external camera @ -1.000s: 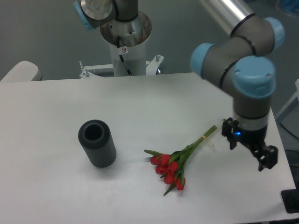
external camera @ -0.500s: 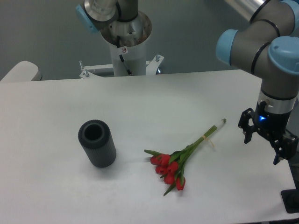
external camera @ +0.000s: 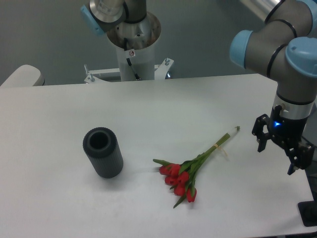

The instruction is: Place the flowers on the table

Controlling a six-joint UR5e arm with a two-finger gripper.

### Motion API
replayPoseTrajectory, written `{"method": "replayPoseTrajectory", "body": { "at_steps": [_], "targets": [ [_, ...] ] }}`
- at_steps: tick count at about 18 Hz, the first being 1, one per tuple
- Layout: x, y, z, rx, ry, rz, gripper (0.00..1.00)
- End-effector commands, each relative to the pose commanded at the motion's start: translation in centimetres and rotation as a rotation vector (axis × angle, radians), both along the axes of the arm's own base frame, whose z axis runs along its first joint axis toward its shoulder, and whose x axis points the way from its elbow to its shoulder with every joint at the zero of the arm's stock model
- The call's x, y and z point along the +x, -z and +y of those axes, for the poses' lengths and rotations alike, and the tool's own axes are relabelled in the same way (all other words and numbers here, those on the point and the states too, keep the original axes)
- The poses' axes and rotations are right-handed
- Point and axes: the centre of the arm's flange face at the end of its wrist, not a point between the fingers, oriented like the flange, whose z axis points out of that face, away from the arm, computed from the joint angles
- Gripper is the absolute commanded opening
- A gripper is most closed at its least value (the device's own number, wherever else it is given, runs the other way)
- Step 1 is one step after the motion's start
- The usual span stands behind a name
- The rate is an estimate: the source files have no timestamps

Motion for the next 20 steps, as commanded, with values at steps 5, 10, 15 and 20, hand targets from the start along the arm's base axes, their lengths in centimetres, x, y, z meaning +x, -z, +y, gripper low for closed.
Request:
{"method": "replayPoseTrajectory", "body": {
  "at_steps": [5,10,15,20],
  "targets": [
    [0.27,0.18,-0.01,-0.003,0.001,-0.002,1.00],
    [0.61,0.24,0.45,-0.003,0.009,-0.002,1.00],
    [0.60,0.22,0.44,-0.003,0.008,0.000,1.00],
    [0.70,0.11,0.51,-0.002,0.008,0.001,1.00]
  ]
}}
